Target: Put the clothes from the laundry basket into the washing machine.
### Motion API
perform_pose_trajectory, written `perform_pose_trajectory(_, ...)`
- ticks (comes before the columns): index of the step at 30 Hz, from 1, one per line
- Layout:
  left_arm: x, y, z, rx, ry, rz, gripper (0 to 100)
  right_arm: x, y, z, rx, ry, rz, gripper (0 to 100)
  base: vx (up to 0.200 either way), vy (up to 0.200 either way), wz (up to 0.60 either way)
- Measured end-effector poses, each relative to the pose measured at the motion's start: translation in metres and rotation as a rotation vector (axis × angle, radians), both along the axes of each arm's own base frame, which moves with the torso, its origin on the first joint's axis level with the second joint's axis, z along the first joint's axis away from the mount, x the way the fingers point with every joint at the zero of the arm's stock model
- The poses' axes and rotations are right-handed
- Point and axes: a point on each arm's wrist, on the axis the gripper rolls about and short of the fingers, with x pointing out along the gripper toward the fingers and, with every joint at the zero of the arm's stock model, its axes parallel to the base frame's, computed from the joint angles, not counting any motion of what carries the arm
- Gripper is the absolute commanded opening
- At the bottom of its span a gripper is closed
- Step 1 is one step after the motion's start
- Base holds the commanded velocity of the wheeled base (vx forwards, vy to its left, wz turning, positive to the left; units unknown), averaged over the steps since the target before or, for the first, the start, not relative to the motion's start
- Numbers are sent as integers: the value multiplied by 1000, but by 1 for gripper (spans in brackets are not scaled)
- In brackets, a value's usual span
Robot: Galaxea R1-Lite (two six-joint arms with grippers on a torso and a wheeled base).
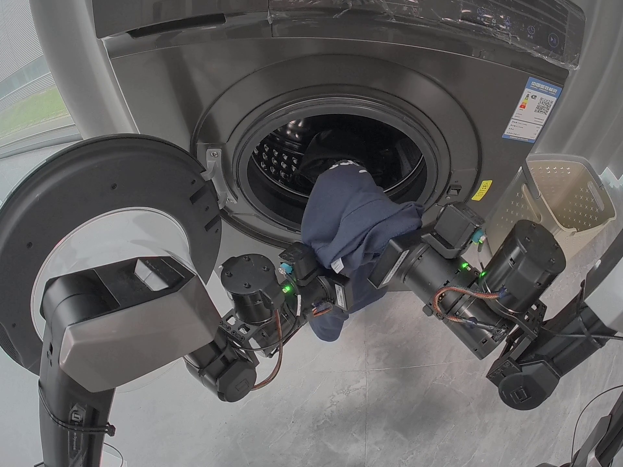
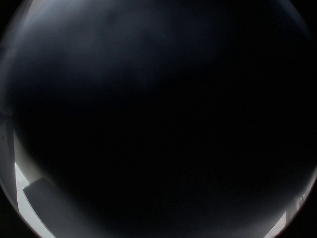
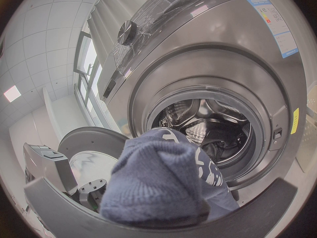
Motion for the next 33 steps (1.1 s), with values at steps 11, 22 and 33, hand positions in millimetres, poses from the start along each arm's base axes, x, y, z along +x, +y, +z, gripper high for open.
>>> perform_pose_trajectory(11,-4,8,31,-75,-28,44,0,11,-30,-7,-12,38,-85,0,0,0,0)
perform_pose_trajectory(22,-19,29,64,-114,-55,74,0,17,-36,-32,-69,111,-109,0,0,0,0)
perform_pose_trajectory(33,-26,34,77,-137,-75,74,0,8,-31,-42,-119,132,-69,100,0,0,0)
